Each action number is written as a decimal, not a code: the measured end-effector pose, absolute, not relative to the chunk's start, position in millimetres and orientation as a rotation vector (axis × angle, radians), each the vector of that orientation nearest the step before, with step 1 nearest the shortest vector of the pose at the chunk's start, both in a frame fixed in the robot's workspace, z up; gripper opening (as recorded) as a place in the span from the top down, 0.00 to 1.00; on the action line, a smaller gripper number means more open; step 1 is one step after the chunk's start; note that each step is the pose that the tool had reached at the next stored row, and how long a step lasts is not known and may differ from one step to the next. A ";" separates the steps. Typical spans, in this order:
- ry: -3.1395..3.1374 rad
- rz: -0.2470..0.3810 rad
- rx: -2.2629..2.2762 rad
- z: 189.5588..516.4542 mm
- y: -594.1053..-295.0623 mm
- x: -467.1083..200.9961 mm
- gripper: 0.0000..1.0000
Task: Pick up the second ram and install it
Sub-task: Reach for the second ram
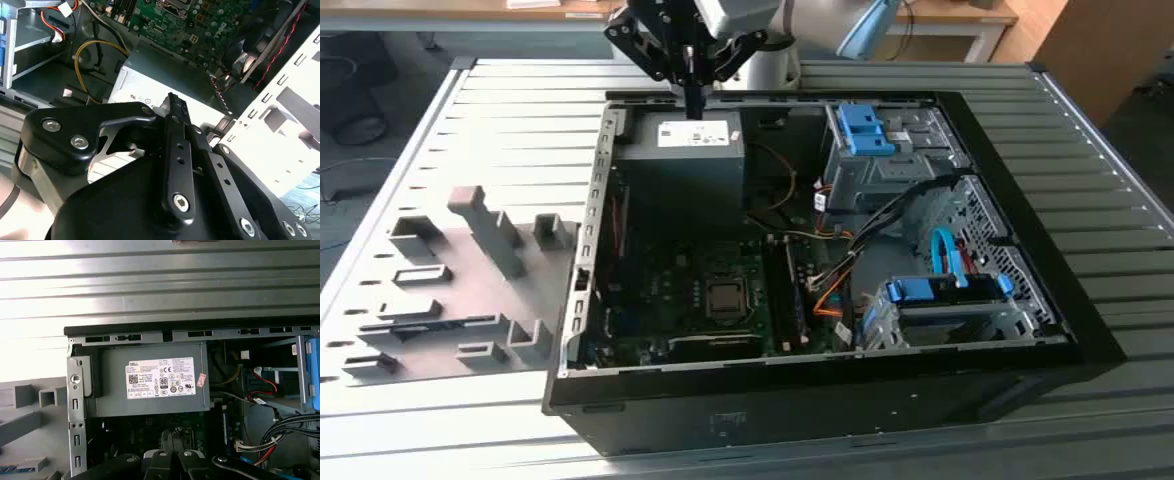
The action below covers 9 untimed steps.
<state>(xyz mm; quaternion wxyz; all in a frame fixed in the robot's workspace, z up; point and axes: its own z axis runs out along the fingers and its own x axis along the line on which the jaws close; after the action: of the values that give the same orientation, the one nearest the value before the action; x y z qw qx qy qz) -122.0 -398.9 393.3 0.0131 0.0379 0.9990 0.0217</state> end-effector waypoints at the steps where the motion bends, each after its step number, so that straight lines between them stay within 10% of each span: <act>1: 3.113 0.068 0.118 393.3 -398.9 -122.0 0.89; 9: 3.111 0.068 0.118 393.3 -398.9 -140.5 0.89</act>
<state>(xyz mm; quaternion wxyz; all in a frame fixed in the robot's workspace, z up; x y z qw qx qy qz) -140.5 -398.9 393.3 0.0138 0.0379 0.9990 0.0217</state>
